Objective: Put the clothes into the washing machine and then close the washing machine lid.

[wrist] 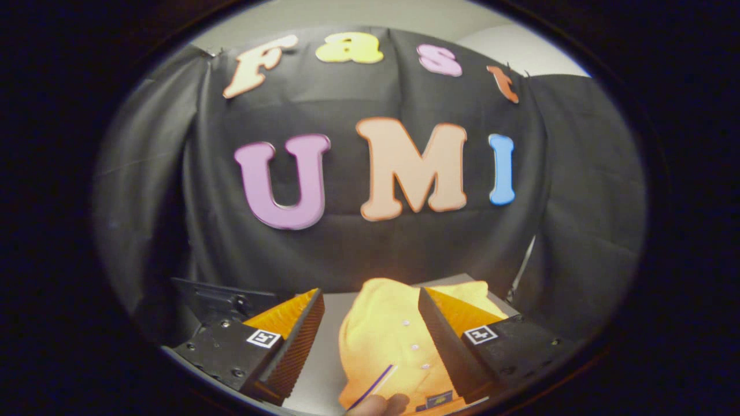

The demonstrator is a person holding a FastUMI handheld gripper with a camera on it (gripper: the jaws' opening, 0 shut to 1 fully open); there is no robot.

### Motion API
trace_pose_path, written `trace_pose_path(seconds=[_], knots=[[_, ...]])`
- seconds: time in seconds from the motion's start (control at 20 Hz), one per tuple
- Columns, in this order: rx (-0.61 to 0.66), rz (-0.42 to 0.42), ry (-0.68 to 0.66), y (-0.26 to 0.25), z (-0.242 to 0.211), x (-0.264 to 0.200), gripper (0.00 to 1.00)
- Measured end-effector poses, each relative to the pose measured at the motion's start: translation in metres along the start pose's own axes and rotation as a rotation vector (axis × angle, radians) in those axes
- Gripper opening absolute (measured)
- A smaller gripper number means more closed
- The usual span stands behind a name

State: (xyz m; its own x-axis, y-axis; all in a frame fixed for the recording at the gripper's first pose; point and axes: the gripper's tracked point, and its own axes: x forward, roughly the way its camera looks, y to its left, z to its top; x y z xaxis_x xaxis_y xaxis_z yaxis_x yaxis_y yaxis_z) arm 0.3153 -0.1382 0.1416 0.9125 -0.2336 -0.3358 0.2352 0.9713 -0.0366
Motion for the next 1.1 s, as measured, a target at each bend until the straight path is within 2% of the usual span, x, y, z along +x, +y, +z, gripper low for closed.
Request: trace_pose_path(seconds=[0.2, 0.35, 0.45, 0.55, 0.7, 0.75, 0.8, 0.85, 0.95, 1.1], knots=[[-0.001, -0.002, 0.211, -0.011, -0.054, 0.04, 0.95], [0.033, -0.001, 0.32, -0.01, -0.08, 0.046, 0.96], [0.108, -0.043, 0.282, -0.011, -0.079, 0.05, 0.95], [0.119, -0.064, 0.309, -0.014, -0.081, 0.046, 0.79], [0.138, -0.096, 0.297, -0.018, -0.081, 0.045, 0.25], [0.163, -0.105, 0.295, -0.015, -0.081, 0.044, 0.17], [0.183, -0.109, 0.288, -0.01, -0.082, 0.038, 0.15], [0.173, -0.115, 0.27, -0.008, -0.081, 0.032, 0.08], [0.146, -0.137, 0.237, -0.006, -0.077, 0.018, 0.04], [0.147, -0.169, 0.119, 0.003, -0.049, -0.003, 0.04]])
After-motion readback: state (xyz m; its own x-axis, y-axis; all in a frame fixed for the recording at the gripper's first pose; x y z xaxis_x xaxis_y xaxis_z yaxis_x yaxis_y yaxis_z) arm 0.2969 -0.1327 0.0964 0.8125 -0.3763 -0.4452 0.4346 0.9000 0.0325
